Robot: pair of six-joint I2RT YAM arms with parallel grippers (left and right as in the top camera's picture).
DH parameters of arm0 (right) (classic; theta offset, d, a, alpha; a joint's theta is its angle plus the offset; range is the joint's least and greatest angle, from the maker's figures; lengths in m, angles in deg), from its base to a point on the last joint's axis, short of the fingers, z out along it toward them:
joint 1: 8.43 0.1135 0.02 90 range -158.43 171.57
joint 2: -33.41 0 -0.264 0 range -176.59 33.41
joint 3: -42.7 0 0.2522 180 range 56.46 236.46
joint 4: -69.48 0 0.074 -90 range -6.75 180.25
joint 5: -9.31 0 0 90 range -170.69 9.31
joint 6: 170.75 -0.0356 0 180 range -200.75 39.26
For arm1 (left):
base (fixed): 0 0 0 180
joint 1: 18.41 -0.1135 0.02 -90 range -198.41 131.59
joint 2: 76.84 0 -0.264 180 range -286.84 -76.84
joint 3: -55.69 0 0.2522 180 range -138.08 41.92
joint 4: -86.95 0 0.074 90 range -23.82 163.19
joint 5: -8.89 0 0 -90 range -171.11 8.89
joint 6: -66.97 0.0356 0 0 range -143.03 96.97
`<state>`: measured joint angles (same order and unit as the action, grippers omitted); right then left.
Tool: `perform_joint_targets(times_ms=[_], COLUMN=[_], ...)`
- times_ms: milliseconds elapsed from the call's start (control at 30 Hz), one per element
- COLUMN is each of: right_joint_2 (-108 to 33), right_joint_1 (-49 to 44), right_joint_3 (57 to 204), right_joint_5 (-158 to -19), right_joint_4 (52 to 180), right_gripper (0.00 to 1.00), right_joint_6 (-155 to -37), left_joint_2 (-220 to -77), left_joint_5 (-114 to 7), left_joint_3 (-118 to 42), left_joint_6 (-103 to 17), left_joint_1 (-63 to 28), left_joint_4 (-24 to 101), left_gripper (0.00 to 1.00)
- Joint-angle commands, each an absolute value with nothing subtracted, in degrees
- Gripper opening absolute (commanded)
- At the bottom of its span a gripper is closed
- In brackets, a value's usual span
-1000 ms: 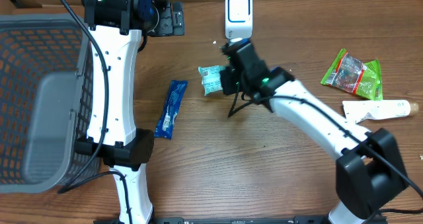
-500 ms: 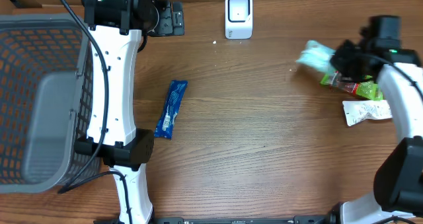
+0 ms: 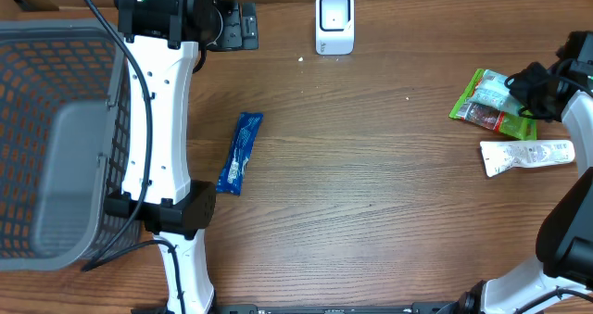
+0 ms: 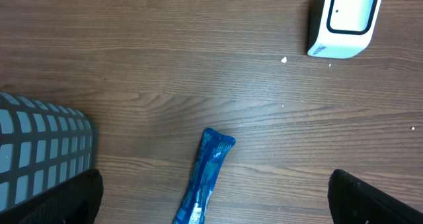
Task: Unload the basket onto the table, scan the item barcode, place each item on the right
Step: 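Reach the right gripper left to the blue snack bar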
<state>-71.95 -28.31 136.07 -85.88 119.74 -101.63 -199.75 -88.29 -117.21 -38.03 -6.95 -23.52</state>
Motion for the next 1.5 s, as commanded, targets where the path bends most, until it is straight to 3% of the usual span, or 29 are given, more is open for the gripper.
perform_joint_targets(times_ms=[0,33,67,367,567,767,967,1200,1467], right_joint_2=[-71.5,-71.5,-71.5,-70.4,-70.4,-70.6,-71.9,-76.2,-84.4], right_joint_1=[-28.5,-28.5,-28.5,-28.4,-25.9,-15.0,1.8,20.5,30.1], right_joint_3=[136.8,137.0,137.4,143.5,142.7,142.6,142.7,142.7,142.7], right_joint_5=[-86.9,-87.8,-88.9,-109.3,-129.9,-124.5,-108.4,-93.8,-87.2], right_joint_4=[118.9,119.0,119.7,129.4,122.2,118.9,114.9,105.3,96.4], right_gripper=[0.69,0.93,1.0,1.0,1.0,1.0,1.0,0.99,0.98], right_joint_6=[-101.2,-101.3,-101.3,-99.3,-100.2,-106.6,-115.7,-117.0,-118.7], left_joint_2=[-200.1,-200.1,-200.1,-200.1,-200.1,-200.1,-200.1,-200.1,-200.1], left_joint_5=[-89.0,-89.0,-89.0,-89.0,-89.0,-89.0,-89.0,-89.0,-89.0], left_joint_3=[-117.6,-117.6,-117.6,-117.6,-117.6,-117.6,-117.6,-117.6,-117.6], left_joint_6=[-38.0,-38.0,-38.0,-38.0,-38.0,-38.0,-38.0,-38.0,-38.0], left_joint_1=[-7.5,-7.5,-7.5,-7.5,-7.5,-7.5,-7.5,-7.5,-7.5], left_joint_4=[-23.6,-23.6,-23.6,-23.6,-23.6,-23.6,-23.6,-23.6,-23.6], left_gripper=[1.0,1.0,0.99,1.0,1.0,1.0,0.99,1.0,1.0])
